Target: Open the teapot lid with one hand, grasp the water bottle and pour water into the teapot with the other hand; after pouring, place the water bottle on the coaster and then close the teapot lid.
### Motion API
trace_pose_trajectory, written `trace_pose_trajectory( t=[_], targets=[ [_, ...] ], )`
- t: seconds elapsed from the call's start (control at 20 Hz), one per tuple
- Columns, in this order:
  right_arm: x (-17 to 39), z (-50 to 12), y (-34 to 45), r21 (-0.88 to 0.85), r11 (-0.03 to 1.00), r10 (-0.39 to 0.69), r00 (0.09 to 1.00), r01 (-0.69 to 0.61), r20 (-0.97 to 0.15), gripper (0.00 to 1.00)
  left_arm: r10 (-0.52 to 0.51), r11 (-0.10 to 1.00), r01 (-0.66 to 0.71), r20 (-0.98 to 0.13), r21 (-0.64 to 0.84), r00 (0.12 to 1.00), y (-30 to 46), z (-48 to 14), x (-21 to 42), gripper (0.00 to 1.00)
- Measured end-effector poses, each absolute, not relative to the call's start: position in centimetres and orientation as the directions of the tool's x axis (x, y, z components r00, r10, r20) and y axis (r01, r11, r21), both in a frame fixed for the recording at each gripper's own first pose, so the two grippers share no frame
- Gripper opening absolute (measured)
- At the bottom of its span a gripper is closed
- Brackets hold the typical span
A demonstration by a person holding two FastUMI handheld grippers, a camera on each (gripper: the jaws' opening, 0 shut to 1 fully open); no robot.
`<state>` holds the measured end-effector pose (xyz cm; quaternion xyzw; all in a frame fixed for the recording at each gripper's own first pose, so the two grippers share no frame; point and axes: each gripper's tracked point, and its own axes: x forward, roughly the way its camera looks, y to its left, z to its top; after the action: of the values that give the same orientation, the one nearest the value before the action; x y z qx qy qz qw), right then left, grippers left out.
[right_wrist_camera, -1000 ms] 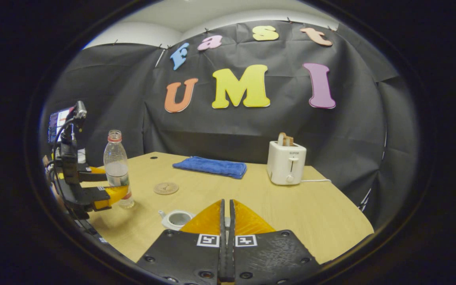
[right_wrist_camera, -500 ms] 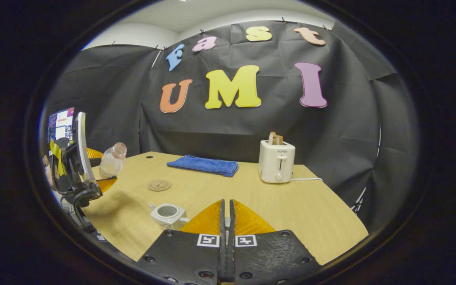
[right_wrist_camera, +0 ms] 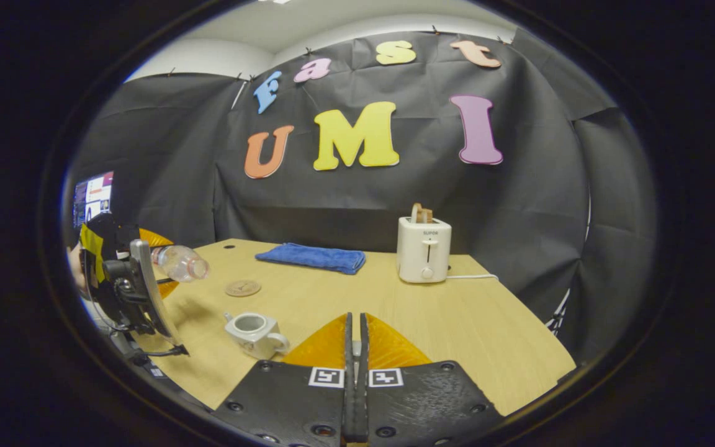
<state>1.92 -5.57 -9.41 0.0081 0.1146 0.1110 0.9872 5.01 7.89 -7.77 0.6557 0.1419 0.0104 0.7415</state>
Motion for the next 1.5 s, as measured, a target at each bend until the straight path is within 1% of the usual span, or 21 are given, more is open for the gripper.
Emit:
trace_pose_trajectory(
  t=[0.25, 0.5, 0.7, 1.05, 1.3, 1.5],
  targets=[
    [1.9, -10.1, -6.5, 0.052, 0.976, 0.218, 0.949, -0.211, -0.228, 0.00, 0.220, 0.069, 0.183, -0.194, 0.981, 0.956, 7.0, -8.2, 5.6, 0.75],
    [1.9, -10.4, -7.3, 0.060, 0.977, 0.212, 0.950, -0.204, -0.228, 0.00, 0.223, -0.030, 0.164, -0.153, 0.986, 0.963, 6.0, -7.9, 6.0, 0.75],
    [1.9, -10.7, -8.2, 0.064, 0.980, 0.200, 0.952, -0.191, -0.231, 0.00, 0.222, -0.056, 0.165, -0.149, 0.985, 0.964, 5.3, -8.0, 6.1, 0.75],
    [1.8, -11.0, -8.4, 0.060, 0.980, 0.197, 0.952, -0.188, -0.234, 0.00, 0.206, -0.132, 0.161, -0.131, 0.978, 0.970, 4.2, -7.5, 5.8, 0.75],
    [1.6, -10.9, -8.6, 0.055, 0.981, 0.195, 0.953, -0.187, -0.230, 0.00, 0.196, -0.211, 0.167, -0.126, 0.963, 0.973, 3.9, -6.9, 6.3, 0.75],
    [1.6, -11.0, -8.7, 0.057, 0.981, 0.195, 0.953, -0.187, -0.231, 0.00, 0.192, -0.238, 0.155, -0.110, 0.959, 0.975, 3.6, -6.2, 6.4, 0.75]
  ],
)
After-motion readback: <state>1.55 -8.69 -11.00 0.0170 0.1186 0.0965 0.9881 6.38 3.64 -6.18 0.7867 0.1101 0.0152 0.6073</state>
